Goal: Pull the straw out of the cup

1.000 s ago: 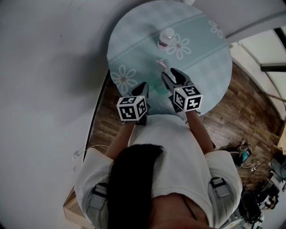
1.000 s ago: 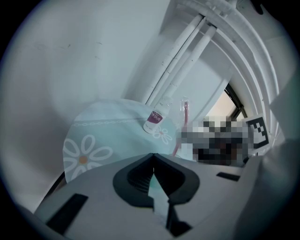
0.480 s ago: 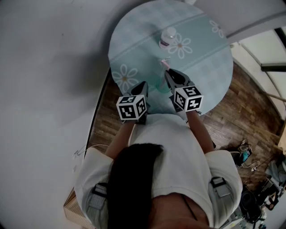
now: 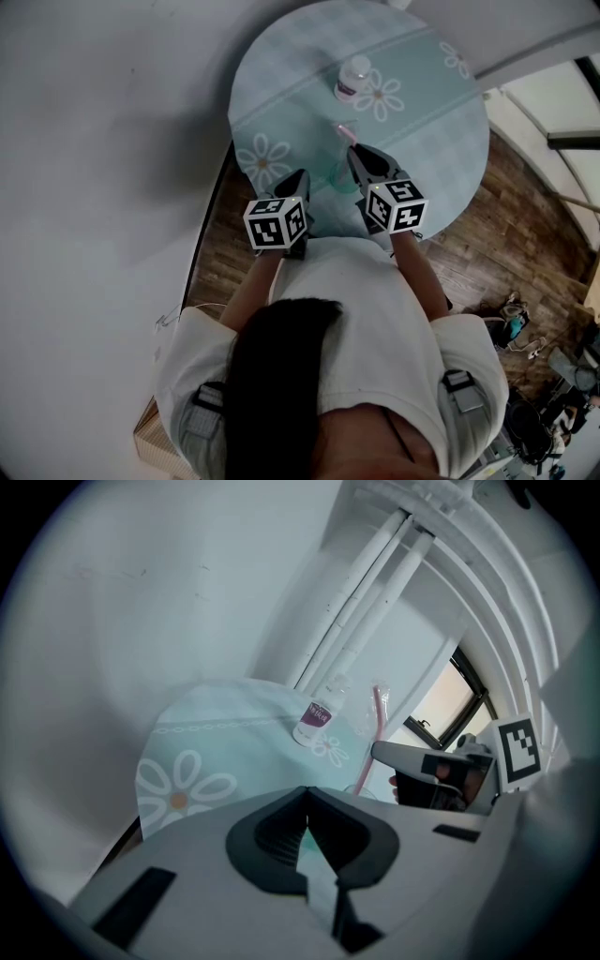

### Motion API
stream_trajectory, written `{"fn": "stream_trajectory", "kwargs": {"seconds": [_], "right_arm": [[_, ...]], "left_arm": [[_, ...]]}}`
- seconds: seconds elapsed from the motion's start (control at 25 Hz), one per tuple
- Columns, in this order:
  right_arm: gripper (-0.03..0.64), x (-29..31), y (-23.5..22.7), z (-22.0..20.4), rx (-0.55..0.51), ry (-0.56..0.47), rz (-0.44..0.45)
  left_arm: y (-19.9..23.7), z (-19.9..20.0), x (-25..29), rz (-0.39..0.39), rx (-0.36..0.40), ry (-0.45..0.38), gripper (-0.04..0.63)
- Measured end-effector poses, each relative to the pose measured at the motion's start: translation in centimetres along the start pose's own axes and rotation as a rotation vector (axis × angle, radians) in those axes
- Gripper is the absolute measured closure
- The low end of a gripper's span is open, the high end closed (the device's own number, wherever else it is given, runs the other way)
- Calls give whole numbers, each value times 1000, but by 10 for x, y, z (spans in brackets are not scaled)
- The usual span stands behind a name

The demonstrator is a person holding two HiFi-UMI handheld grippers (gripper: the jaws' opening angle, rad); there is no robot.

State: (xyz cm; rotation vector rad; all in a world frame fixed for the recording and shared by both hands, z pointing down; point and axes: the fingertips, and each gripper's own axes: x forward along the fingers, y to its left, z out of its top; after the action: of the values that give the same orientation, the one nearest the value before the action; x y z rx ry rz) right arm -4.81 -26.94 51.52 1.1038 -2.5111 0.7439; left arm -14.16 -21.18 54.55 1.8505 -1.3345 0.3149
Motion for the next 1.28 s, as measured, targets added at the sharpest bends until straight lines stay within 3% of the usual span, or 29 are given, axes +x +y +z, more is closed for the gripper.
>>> {"fn": "stream_trajectory", "kwargs": {"seconds": [0.4, 1.28], "right_arm": [[561, -13, 3, 10, 18, -52, 6], [562, -70, 13, 56, 45, -289, 22]], "left_arm": [[-3, -3, -3, 4, 11, -4, 586], [-26, -12, -14, -14, 62, -28, 586]]}}
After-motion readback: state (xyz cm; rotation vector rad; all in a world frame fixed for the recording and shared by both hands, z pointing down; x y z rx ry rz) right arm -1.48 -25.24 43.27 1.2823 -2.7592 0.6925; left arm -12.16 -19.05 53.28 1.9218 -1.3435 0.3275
